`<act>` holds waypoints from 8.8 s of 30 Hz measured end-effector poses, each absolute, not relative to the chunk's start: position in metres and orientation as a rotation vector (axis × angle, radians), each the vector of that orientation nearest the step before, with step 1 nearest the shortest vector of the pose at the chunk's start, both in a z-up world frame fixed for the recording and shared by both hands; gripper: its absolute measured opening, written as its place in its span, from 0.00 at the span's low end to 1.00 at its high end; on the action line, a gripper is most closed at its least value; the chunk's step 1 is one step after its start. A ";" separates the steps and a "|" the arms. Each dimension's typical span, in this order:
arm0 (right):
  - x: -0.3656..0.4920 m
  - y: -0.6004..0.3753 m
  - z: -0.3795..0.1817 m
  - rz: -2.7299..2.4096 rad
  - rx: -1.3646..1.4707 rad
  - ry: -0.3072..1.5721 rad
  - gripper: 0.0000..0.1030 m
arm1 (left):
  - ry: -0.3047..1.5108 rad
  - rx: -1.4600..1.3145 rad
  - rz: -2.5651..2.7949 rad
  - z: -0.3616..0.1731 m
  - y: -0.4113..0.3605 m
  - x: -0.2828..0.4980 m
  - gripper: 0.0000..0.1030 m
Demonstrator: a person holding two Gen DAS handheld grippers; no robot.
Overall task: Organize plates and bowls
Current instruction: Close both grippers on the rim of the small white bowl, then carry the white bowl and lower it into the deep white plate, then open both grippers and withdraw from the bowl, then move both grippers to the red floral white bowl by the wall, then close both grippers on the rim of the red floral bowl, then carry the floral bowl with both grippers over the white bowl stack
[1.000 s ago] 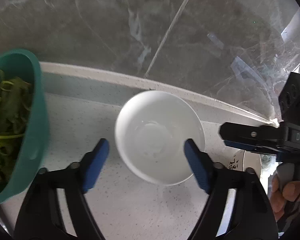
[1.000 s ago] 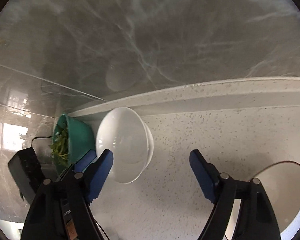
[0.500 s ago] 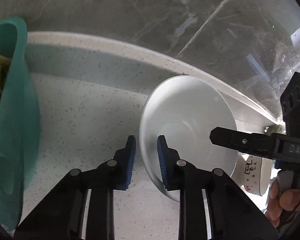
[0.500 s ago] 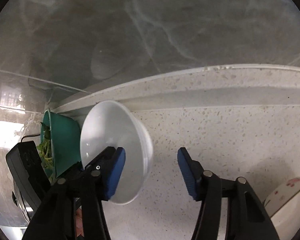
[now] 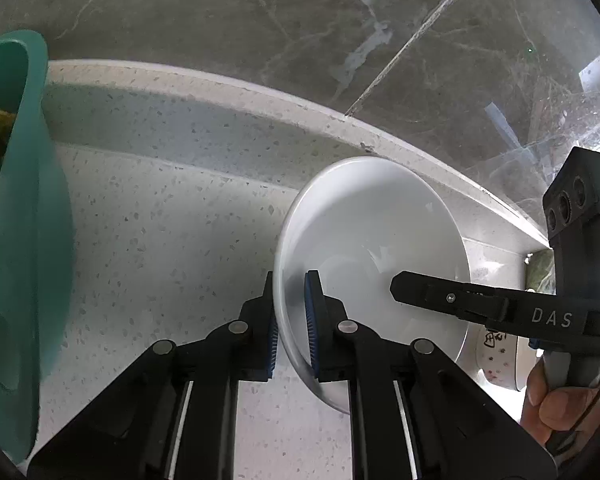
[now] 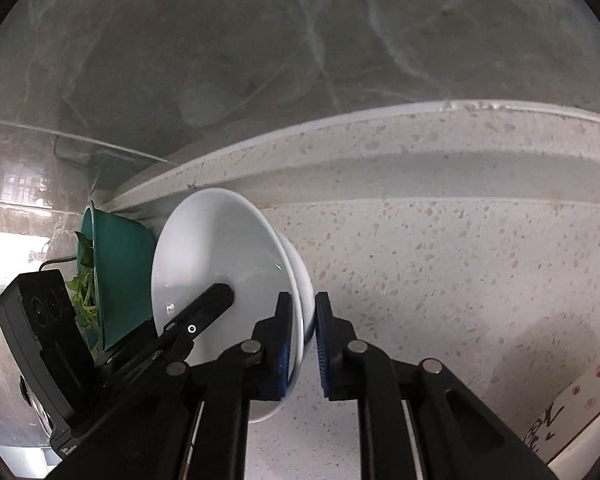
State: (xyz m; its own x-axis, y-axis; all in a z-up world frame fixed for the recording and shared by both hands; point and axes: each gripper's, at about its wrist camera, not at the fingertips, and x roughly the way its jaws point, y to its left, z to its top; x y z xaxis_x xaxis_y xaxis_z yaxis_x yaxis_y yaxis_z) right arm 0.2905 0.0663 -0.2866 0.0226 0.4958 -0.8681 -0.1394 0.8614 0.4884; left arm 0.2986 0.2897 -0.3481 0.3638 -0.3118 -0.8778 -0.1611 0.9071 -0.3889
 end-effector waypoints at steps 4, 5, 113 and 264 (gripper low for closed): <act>0.288 0.066 -0.287 0.499 0.302 1.475 0.13 | 1.209 -0.449 -0.098 -0.335 0.277 0.283 0.10; 0.287 0.066 -0.287 0.500 0.300 1.476 0.13 | 1.211 -0.451 -0.098 -0.334 0.275 0.282 0.10; 0.008 -0.261 -0.222 0.333 0.106 1.386 0.42 | 1.446 0.042 -0.383 -0.281 -0.139 0.036 0.32; 0.075 -0.291 -0.167 0.546 0.603 1.359 0.30 | 1.363 -0.268 -0.640 -0.182 -0.069 0.091 0.20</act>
State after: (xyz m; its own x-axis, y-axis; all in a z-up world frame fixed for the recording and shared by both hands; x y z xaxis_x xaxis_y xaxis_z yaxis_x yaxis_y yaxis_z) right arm 0.0747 -0.2907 -0.1666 0.1337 0.6754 -0.7252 -0.0135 0.7330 0.6801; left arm 0.0908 -0.0695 -0.1818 0.0708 -0.5674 -0.8204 0.2684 0.8030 -0.5322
